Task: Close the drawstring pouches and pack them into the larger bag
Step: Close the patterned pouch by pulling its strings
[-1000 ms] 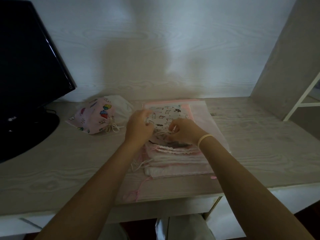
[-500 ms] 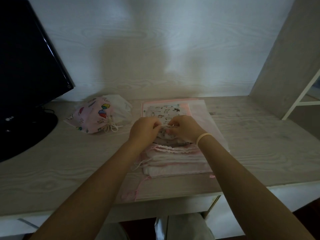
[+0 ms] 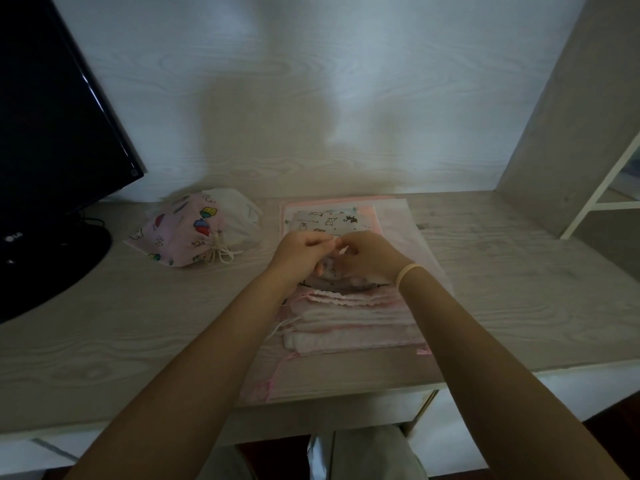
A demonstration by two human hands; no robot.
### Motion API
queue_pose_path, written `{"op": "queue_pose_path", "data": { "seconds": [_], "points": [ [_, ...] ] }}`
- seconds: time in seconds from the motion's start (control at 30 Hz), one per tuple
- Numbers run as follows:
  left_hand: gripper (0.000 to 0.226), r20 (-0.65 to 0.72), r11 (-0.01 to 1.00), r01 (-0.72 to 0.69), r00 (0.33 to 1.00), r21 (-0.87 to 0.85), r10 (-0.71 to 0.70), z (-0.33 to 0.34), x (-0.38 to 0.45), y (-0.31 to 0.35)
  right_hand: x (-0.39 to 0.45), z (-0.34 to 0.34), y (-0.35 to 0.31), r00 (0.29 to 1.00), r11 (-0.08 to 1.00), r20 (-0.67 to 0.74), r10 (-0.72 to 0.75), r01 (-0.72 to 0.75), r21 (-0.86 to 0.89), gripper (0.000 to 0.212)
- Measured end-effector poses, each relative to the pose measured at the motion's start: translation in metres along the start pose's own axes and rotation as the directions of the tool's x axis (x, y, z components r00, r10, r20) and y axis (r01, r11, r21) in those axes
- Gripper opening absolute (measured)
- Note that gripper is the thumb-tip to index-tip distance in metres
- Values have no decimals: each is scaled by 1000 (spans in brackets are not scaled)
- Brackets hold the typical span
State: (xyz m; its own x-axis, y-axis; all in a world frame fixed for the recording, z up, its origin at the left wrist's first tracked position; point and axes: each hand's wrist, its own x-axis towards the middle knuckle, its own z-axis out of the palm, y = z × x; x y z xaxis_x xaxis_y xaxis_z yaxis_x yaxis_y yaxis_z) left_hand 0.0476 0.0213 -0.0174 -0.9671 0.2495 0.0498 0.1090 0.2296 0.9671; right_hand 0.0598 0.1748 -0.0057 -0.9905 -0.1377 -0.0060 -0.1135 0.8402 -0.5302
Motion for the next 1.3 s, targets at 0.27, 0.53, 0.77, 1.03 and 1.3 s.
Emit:
{"op": "queue_pose_path", "data": {
  "seconds": [0.27, 0.53, 0.77, 1.03, 1.3],
  "points": [
    [19, -27, 984, 5, 1000, 177, -1, 7, 6, -1, -5, -27, -6, 996, 941, -76, 47, -19, 339, 18],
    [26, 6, 967, -17, 1000, 255, 16, 5, 8, -2, 1, -27, -16, 975, 821, -206, -77, 180, 542, 50],
    [22, 42, 989, 138, 989, 51, -140, 0, 3, 5, 2, -10, 1, 985, 946, -171, 0, 55, 318, 15],
    [23, 25, 979, 203, 979, 24, -204, -2, 4, 8, 5, 3, 4, 946, 982, -305, -106, 147, 115, 7],
    [23, 14, 985, 167, 986, 29, -168, -3, 3, -4, 9, 6, 11, 972, 976, -210, -102, 138, 166, 11]
  ]
}}
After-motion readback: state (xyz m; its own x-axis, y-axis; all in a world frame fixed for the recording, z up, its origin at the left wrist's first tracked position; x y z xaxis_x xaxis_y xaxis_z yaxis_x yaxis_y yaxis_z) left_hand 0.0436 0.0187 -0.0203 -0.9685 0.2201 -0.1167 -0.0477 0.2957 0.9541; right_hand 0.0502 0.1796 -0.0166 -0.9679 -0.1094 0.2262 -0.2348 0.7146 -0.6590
